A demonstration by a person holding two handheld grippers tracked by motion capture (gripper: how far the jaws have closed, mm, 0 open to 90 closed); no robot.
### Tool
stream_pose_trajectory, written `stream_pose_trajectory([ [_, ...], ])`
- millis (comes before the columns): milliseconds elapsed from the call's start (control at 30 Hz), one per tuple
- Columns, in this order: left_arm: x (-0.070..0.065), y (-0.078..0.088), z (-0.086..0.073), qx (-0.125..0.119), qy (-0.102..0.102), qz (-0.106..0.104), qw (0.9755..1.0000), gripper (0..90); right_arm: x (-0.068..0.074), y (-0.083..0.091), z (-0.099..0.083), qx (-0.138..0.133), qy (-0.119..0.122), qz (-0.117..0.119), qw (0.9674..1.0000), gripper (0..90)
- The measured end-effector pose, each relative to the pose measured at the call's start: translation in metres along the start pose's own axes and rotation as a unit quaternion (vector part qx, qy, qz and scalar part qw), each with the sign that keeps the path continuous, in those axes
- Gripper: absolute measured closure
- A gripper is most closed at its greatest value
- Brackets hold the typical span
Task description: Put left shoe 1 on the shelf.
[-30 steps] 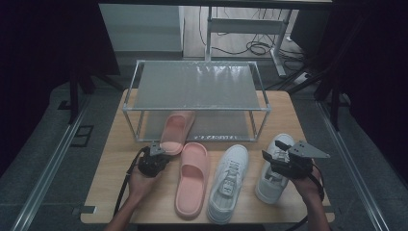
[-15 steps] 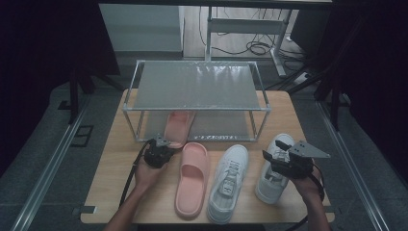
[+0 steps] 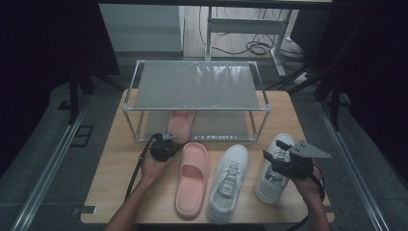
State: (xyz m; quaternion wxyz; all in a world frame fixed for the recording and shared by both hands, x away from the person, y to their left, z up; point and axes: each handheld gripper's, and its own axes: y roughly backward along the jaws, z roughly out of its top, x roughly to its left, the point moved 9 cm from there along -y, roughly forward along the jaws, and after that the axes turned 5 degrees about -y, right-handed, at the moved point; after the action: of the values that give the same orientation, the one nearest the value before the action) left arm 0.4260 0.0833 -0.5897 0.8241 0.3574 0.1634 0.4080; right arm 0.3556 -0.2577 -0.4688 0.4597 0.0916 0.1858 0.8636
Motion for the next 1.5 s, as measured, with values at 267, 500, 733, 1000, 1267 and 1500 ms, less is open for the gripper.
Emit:
stream_pose_trajectory([
  [267,0.002,-0.006,0.008,0.0,0.0,-0.002,1.0,90.0,0.001,0.0,0.0,0.001,-0.001,0.002,1.0,37.8],
  [500,0.004,-0.012,0.009,0.005,0.009,-0.002,0.9999,90.0,0.001,0.0,0.0,0.002,0.0,0.002,1.0,37.8],
  [733,0.002,-0.015,0.012,0.012,0.011,-0.003,0.9999,89.9,0.0,0.0,-0.001,0.003,-0.002,0.001,1.0,37.9],
  [1000,0.0,-0.004,0.01,-0.001,0.007,0.0,1.0,89.0,0.0,0.001,0.0,0.002,-0.001,0.002,1.0,38.0],
  [1267,-0.006,0.028,-0.004,-0.024,0.004,-0.012,0.9996,90.0,-0.003,0.003,0.001,-0.002,-0.005,-0.003,1.0,38.1],
  [1500,-0.022,0.061,-0.015,-0.059,0.005,-0.031,0.9978,90.0,-0.001,0.001,-0.001,0.004,-0.003,-0.001,1.0,38.1],
])
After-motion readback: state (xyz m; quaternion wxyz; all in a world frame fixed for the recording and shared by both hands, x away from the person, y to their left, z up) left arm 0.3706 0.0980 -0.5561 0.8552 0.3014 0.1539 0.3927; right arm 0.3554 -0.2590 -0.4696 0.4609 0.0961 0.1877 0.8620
